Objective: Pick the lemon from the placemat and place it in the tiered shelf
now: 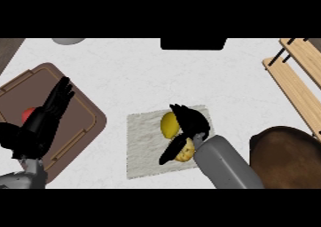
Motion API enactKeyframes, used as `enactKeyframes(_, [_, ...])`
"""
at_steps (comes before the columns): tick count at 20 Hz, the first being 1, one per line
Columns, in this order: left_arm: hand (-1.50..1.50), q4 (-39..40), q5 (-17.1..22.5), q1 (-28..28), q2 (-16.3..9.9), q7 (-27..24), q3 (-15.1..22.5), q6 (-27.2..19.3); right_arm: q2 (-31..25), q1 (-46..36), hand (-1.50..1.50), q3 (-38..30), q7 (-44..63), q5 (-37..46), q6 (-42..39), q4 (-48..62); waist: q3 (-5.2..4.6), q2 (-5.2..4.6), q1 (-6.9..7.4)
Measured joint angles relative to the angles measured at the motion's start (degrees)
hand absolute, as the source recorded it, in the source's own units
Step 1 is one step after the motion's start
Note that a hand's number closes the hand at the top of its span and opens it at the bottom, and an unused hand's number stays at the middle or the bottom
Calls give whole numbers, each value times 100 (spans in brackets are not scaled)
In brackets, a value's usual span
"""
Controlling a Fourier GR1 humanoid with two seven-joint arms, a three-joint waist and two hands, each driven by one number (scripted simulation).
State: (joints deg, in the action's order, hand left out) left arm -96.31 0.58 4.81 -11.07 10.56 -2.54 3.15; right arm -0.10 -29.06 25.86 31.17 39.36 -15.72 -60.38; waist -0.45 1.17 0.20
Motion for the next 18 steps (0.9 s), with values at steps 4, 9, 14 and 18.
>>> enactKeyframes(4, [0, -25, 82, 7, -72, 4, -105, 123, -31, 8, 150, 78, -227, 297, 508, 119, 0, 36, 9])
enactKeyframes(9, [0, -56, 162, -23, -134, 34, -197, 249, -73, -222, 150, -15, -729, 765, 1227, 523, 15, 28, 40])
enactKeyframes(14, [0, -31, 82, -74, -75, -17, -204, 233, -172, -179, 150, -124, -1118, 1088, 1739, 555, 47, -25, 46])
enactKeyframes(18, [0, -105, 102, -51, -86, 68, -244, 251, -207, -296, 150, -550, -636, 1264, 2177, 539, 45, -89, 31])
